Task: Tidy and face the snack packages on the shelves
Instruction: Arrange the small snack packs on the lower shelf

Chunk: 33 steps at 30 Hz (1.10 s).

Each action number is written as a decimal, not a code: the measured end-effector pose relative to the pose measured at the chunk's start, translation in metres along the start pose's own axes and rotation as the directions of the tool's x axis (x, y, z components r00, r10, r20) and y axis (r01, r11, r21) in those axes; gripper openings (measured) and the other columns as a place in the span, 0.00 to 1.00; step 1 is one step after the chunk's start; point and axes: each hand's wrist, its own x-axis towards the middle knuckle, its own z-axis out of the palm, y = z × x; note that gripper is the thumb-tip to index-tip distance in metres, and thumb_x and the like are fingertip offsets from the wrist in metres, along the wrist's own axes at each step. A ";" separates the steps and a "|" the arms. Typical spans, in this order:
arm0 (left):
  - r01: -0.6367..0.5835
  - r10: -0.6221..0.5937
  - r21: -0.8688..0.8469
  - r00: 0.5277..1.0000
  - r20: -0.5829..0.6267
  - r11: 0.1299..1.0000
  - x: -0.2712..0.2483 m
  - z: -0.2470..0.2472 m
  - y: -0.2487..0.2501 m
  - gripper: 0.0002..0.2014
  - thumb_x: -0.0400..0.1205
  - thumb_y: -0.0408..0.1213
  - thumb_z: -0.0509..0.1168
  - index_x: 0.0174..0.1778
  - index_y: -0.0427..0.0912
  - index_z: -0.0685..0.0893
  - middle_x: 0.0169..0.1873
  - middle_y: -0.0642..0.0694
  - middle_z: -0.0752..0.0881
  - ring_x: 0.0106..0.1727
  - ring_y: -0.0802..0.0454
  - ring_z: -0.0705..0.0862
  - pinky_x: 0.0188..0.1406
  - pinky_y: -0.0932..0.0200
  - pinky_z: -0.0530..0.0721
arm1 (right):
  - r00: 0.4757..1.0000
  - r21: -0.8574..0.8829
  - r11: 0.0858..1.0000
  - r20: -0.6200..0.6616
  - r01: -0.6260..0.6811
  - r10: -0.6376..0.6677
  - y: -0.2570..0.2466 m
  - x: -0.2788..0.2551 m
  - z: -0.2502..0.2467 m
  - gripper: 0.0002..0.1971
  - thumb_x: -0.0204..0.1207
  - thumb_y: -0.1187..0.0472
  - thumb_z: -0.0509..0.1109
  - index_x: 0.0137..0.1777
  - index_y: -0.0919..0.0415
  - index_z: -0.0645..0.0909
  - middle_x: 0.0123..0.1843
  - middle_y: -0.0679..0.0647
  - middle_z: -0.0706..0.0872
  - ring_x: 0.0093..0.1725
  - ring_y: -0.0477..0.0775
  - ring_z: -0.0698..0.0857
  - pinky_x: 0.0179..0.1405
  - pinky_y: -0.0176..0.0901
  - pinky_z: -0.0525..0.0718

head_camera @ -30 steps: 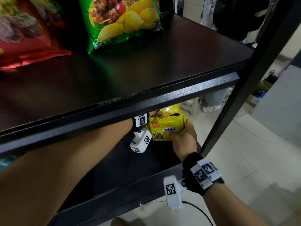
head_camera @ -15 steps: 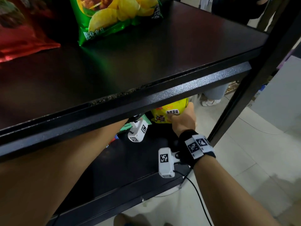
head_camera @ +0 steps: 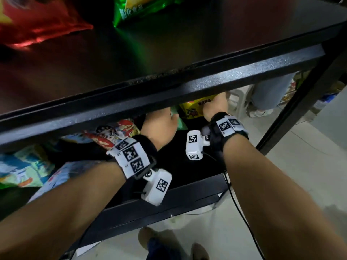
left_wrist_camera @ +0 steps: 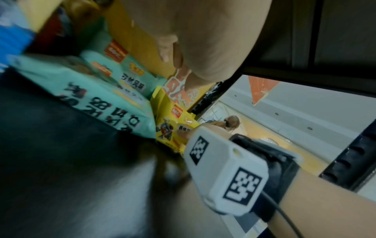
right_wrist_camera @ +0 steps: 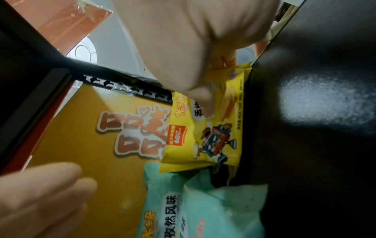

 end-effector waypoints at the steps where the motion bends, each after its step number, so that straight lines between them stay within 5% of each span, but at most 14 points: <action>1: 0.002 -0.003 -0.041 1.000 -0.027 0.999 -0.005 -0.001 -0.003 0.22 0.87 0.34 0.62 0.78 0.35 0.73 0.77 0.35 0.75 0.78 0.39 0.73 0.78 0.48 0.68 | 1.000 -0.006 1.000 0.006 -0.005 0.005 0.000 0.000 0.001 0.16 0.79 0.67 0.67 0.66 0.62 0.75 0.66 0.64 0.84 0.68 0.67 0.81 0.65 0.53 0.79; 5: 0.030 -0.036 -0.057 0.992 -0.125 0.998 -0.023 -0.005 -0.015 0.27 0.84 0.26 0.61 0.81 0.33 0.68 0.76 0.33 0.74 0.77 0.37 0.72 0.77 0.49 0.67 | 0.992 -0.110 0.988 -0.080 -0.106 0.097 -0.004 -0.008 0.002 0.40 0.73 0.55 0.77 0.80 0.62 0.61 0.82 0.60 0.68 0.82 0.64 0.65 0.79 0.61 0.67; 7: 0.094 -0.103 -0.076 0.987 -0.121 0.993 -0.021 -0.008 -0.019 0.26 0.84 0.25 0.60 0.81 0.31 0.68 0.74 0.30 0.75 0.74 0.35 0.74 0.75 0.49 0.69 | 0.983 -0.119 0.992 -0.185 -0.031 0.009 -0.004 -0.018 0.001 0.46 0.72 0.53 0.78 0.84 0.62 0.55 0.86 0.58 0.60 0.86 0.61 0.57 0.82 0.60 0.60; 10: 0.155 -0.157 -0.026 0.985 -0.072 0.987 -0.004 -0.011 -0.023 0.13 0.84 0.27 0.60 0.64 0.29 0.78 0.57 0.30 0.83 0.60 0.32 0.82 0.55 0.49 0.76 | 0.966 -0.106 0.987 -0.216 0.119 -0.140 0.000 -0.033 0.002 0.47 0.73 0.54 0.78 0.85 0.63 0.54 0.87 0.58 0.58 0.86 0.61 0.55 0.83 0.60 0.56; 13: 0.190 -0.188 0.064 0.982 -0.030 0.980 0.016 -0.010 -0.029 0.05 0.85 0.27 0.58 0.43 0.34 0.75 0.34 0.42 0.74 0.43 0.39 0.79 0.42 0.52 0.70 | 0.949 -0.103 0.973 -0.222 0.207 -0.225 0.007 -0.044 0.006 0.38 0.72 0.55 0.79 0.79 0.60 0.66 0.81 0.57 0.68 0.82 0.60 0.62 0.80 0.60 0.60; 18: 0.112 -0.121 0.237 0.992 0.024 0.965 0.035 -0.002 -0.040 0.05 0.86 0.30 0.58 0.50 0.35 0.79 0.40 0.37 0.80 0.47 0.34 0.84 0.43 0.50 0.73 | 0.940 -0.090 0.936 0.056 0.340 -0.336 0.019 -0.058 0.026 0.13 0.80 0.55 0.72 0.61 0.59 0.85 0.63 0.59 0.86 0.65 0.63 0.82 0.69 0.56 0.78; 20: 0.102 -0.105 0.253 0.994 -0.004 0.962 0.036 0.001 -0.043 0.05 0.86 0.29 0.59 0.50 0.38 0.79 0.40 0.38 0.78 0.45 0.36 0.85 0.39 0.54 0.71 | 0.943 -0.111 0.945 0.169 0.306 -0.286 0.018 -0.060 0.033 0.16 0.82 0.52 0.70 0.64 0.60 0.85 0.64 0.60 0.87 0.66 0.64 0.82 0.68 0.55 0.79; 23: 0.120 -0.114 0.301 0.993 -0.035 0.946 0.034 0.005 -0.048 0.05 0.84 0.29 0.61 0.45 0.43 0.74 0.30 0.48 0.72 0.28 0.50 0.72 0.25 0.61 0.64 | 0.941 -0.246 0.931 0.273 0.269 -0.199 0.013 -0.060 0.043 0.24 0.84 0.45 0.64 0.70 0.63 0.80 0.68 0.63 0.83 0.72 0.66 0.77 0.69 0.58 0.77; 29: 0.102 -0.126 0.376 0.991 0.040 0.921 0.027 0.007 -0.058 0.11 0.87 0.37 0.60 0.60 0.38 0.83 0.56 0.37 0.87 0.56 0.37 0.85 0.44 0.49 0.74 | 0.959 -0.386 0.901 0.267 0.199 -0.097 0.002 -0.059 0.063 0.32 0.83 0.35 0.56 0.66 0.65 0.79 0.69 0.64 0.81 0.71 0.67 0.75 0.67 0.59 0.72; 33: 0.175 -0.185 0.346 0.983 -0.003 0.922 0.022 0.001 -0.070 0.08 0.85 0.38 0.60 0.53 0.40 0.82 0.47 0.39 0.84 0.48 0.39 0.83 0.42 0.52 0.72 | 0.978 -0.394 0.909 0.199 0.138 -0.062 -0.005 -0.063 0.077 0.31 0.80 0.36 0.63 0.66 0.64 0.79 0.69 0.62 0.81 0.72 0.65 0.75 0.69 0.59 0.70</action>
